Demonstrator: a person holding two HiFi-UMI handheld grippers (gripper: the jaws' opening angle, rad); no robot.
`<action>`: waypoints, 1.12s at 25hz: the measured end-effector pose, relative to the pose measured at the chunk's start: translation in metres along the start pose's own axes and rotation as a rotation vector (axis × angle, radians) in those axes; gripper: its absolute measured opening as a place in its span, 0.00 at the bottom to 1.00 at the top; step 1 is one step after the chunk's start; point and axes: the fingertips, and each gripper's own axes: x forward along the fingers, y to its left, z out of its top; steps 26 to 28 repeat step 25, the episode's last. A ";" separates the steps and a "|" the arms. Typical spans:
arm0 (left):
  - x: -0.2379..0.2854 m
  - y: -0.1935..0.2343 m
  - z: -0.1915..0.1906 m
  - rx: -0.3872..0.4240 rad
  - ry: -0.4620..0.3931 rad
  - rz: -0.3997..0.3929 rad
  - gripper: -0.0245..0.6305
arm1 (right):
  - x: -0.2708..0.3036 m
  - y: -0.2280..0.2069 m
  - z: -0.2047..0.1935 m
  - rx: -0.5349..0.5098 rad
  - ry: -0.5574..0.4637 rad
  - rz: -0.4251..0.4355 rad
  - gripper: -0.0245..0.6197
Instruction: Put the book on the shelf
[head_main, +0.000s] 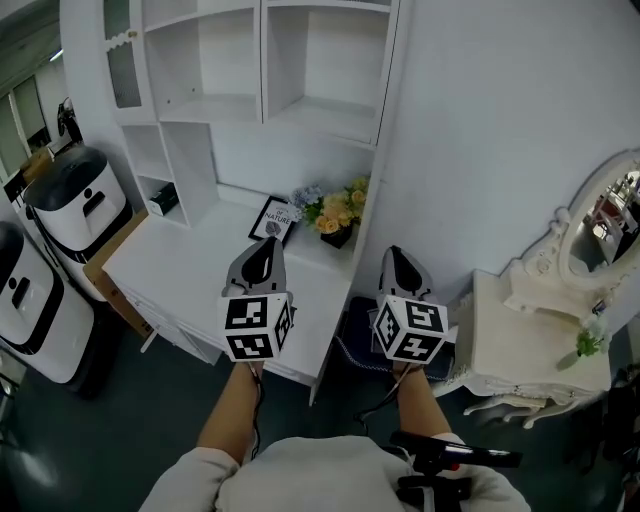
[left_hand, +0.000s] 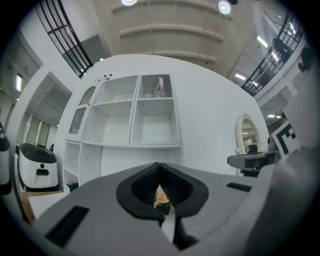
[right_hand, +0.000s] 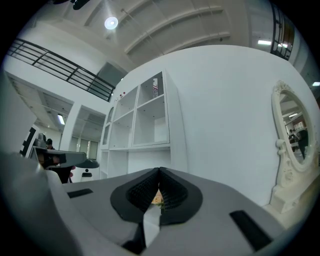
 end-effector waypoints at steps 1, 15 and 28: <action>-0.001 -0.001 -0.001 0.006 0.002 0.001 0.05 | -0.001 0.001 -0.002 -0.012 0.010 0.003 0.07; 0.001 -0.002 -0.011 0.002 0.023 -0.002 0.05 | -0.004 0.001 -0.005 -0.054 0.012 -0.004 0.07; -0.003 -0.009 -0.014 0.012 0.037 -0.010 0.05 | -0.012 -0.004 -0.008 -0.049 0.014 -0.006 0.07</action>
